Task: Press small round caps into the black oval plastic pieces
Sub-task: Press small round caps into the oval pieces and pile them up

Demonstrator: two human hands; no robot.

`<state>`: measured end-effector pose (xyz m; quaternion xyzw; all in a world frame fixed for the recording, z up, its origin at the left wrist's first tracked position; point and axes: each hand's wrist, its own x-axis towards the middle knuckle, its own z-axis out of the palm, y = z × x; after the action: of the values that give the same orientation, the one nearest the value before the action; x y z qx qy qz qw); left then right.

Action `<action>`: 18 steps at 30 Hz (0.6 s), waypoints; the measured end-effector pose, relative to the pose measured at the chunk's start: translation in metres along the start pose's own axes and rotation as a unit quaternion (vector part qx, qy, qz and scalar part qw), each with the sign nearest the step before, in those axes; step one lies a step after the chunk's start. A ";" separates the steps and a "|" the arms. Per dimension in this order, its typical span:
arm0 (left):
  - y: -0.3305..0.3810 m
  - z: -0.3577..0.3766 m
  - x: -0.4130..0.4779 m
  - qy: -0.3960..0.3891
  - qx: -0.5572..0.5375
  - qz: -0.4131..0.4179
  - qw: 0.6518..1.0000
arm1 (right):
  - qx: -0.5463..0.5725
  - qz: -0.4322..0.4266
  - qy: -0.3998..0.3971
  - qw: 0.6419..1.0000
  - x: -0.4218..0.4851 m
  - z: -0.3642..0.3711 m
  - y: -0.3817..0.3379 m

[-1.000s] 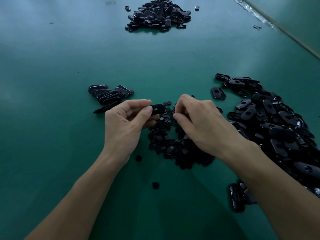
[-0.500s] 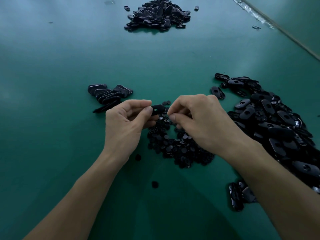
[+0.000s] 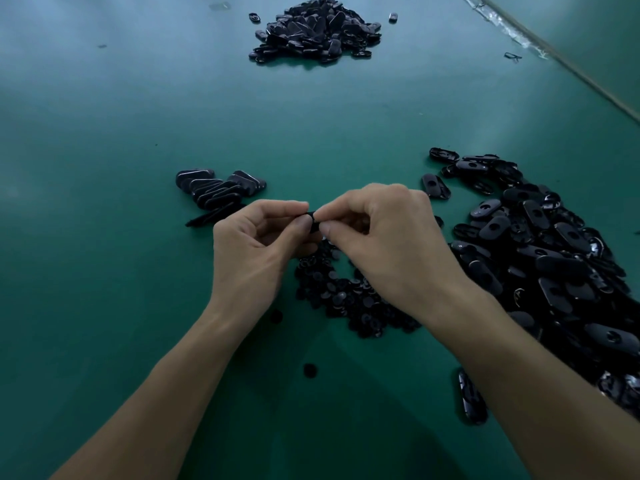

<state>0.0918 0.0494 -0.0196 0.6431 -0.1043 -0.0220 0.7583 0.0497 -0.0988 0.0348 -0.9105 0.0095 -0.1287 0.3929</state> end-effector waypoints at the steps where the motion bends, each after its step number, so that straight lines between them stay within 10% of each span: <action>1: 0.001 0.000 0.000 0.001 -0.004 0.002 1.000 | 0.005 0.003 0.010 1.000 -0.001 0.003 -0.001; 18: 0.003 0.002 0.000 -0.015 -0.020 -0.004 1.000 | 0.010 0.022 0.064 0.998 -0.003 0.015 -0.004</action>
<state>0.0913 0.0478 -0.0161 0.6278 -0.1129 -0.0364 0.7692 0.0500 -0.0847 0.0267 -0.8958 0.0535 -0.1781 0.4036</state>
